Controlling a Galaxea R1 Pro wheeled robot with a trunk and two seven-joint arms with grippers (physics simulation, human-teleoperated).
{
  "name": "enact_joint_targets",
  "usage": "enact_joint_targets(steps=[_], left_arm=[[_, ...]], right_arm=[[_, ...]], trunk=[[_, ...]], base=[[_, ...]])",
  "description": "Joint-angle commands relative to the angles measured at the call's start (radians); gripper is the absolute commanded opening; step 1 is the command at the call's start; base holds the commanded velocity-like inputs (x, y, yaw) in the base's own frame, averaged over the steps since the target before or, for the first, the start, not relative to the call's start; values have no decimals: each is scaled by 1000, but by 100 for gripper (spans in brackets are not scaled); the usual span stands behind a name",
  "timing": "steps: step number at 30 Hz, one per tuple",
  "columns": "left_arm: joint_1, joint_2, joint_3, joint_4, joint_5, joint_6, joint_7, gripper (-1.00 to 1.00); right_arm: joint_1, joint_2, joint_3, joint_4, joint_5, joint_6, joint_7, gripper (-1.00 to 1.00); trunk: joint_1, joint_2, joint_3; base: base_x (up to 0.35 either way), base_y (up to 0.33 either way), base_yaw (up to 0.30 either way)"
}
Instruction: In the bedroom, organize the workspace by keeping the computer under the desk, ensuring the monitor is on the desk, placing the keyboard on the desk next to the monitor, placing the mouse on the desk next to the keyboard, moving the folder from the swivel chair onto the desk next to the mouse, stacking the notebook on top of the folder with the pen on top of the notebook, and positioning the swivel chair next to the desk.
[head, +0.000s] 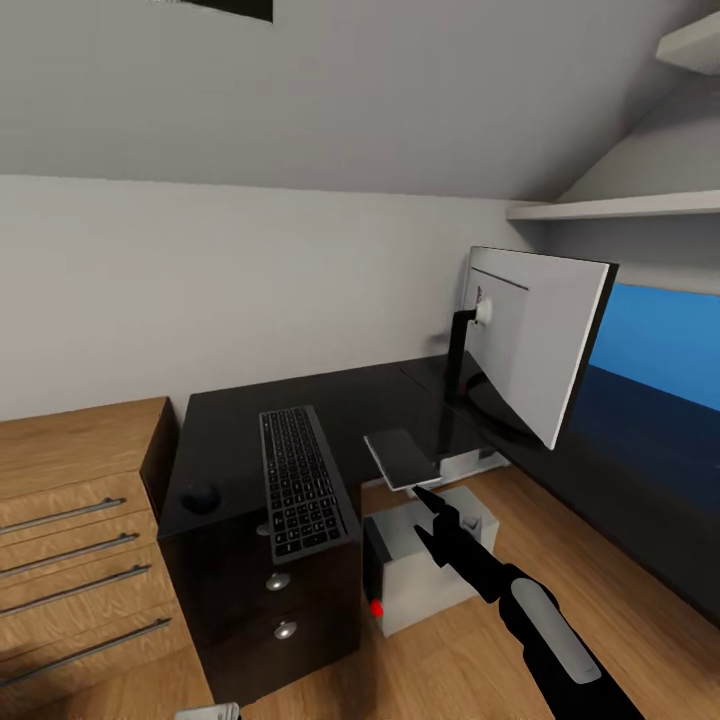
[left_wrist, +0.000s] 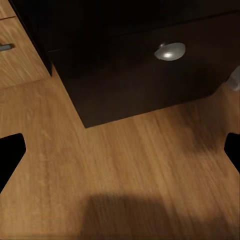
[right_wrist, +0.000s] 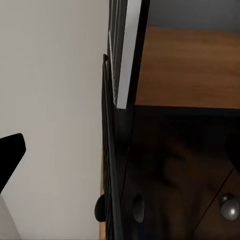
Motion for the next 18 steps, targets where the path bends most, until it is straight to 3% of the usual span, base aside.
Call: enact_joint_targets(steps=[1, 18], left_arm=[[0, 0, -2, -2, 7, 5, 7, 100], [0, -2, -7, 1, 6, 5, 12, 100]], right_arm=[[-1, -1, 2, 0, -4, 1, 2, 100], [-1, -3, 1, -17, 1, -8, 7, 100]], trunk=[[-4, 7, 2], [-69, 126, 56]], base=[[-16, 0, 0], [-4, 0, 0]])
